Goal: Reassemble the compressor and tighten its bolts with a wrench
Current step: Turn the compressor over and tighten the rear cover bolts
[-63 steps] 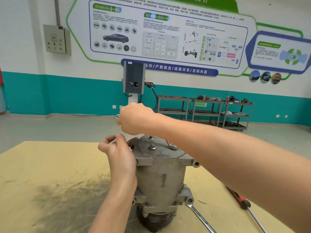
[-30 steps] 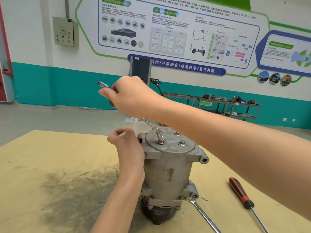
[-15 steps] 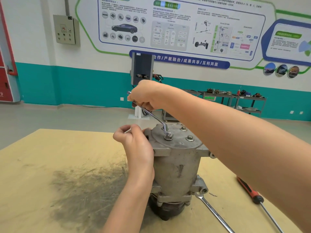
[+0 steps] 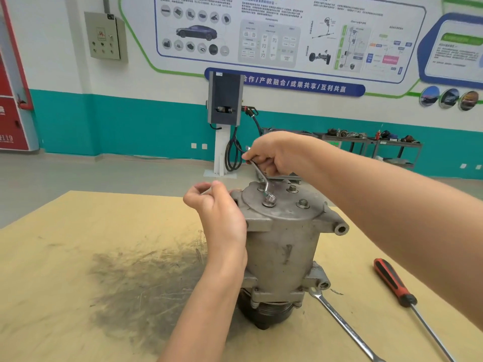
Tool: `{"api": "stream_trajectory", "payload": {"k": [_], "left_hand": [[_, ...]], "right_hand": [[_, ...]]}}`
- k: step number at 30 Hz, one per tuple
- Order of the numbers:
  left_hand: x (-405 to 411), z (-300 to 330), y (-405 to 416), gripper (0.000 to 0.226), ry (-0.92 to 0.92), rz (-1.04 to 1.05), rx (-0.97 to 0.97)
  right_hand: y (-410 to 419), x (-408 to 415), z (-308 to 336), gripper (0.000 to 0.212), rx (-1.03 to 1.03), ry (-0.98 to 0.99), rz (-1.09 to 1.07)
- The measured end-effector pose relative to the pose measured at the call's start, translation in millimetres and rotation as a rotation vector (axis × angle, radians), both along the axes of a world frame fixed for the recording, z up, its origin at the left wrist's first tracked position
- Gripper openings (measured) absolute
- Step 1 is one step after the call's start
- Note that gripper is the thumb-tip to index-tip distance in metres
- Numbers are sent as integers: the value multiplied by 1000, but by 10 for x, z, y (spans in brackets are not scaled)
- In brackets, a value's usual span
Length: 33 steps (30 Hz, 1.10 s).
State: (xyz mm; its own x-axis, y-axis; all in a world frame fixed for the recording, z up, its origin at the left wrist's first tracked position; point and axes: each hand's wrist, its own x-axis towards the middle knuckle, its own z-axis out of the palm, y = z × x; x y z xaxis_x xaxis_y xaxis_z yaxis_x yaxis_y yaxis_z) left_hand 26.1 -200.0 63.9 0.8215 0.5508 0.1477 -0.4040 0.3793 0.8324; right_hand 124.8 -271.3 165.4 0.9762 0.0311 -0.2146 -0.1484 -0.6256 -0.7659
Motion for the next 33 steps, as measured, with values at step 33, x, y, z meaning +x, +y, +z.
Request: {"api": "stream_trajectory", "payload": {"k": [33], "left_hand": [[-41,20,3,23,4,-21,11]], "right_hand": [[-1083,-618,-516,14,591,-446,-252]]}}
